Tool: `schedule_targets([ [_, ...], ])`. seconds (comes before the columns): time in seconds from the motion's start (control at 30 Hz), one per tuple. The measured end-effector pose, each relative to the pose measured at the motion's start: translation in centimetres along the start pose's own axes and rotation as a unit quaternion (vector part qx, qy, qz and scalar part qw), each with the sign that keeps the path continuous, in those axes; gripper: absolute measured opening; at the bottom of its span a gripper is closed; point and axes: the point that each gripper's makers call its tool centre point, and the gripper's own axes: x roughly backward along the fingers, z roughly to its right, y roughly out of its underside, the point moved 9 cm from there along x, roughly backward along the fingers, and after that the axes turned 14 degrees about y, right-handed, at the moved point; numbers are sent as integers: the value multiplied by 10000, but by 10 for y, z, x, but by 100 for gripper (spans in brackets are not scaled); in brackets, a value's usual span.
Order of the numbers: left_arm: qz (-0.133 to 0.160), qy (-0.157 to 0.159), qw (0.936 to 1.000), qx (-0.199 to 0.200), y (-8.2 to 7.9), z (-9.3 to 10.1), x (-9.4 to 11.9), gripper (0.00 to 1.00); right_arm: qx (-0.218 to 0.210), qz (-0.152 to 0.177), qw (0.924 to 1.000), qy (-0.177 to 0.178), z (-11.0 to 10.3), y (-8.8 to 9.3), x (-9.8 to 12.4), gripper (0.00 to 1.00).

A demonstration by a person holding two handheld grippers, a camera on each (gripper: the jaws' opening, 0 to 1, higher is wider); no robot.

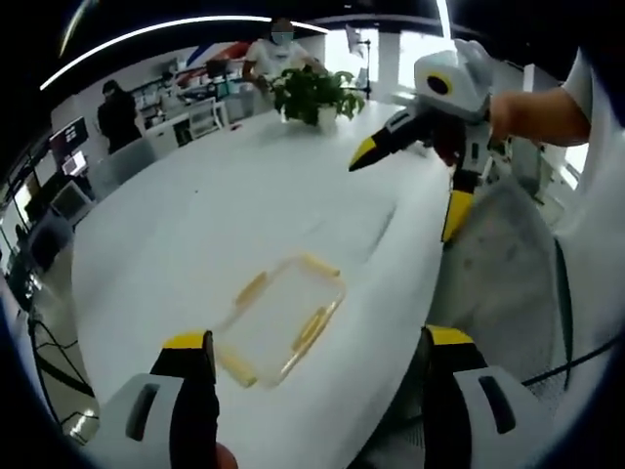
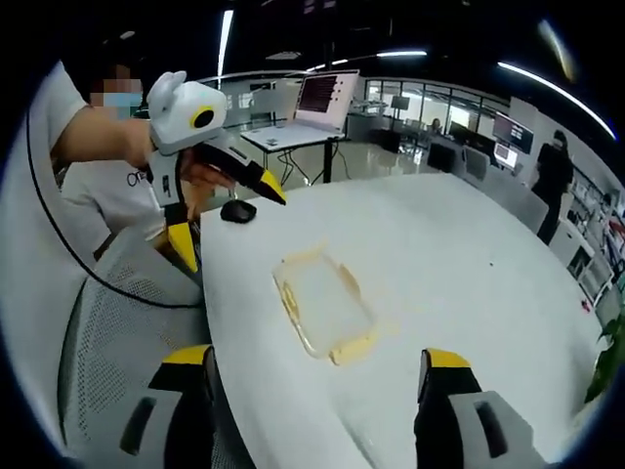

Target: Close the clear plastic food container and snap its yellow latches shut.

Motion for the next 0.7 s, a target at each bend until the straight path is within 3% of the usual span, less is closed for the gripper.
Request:
schedule_targets([
  [0.33,-197,-2,9993,-315,-1,-18,-1,85,186,-52,9998,-104,6,-2,-13,77],
  [0.7,-475,217,9974,-499,2,-33,-10,83,387,-155,9991,-104,14,-2,-29,74],
])
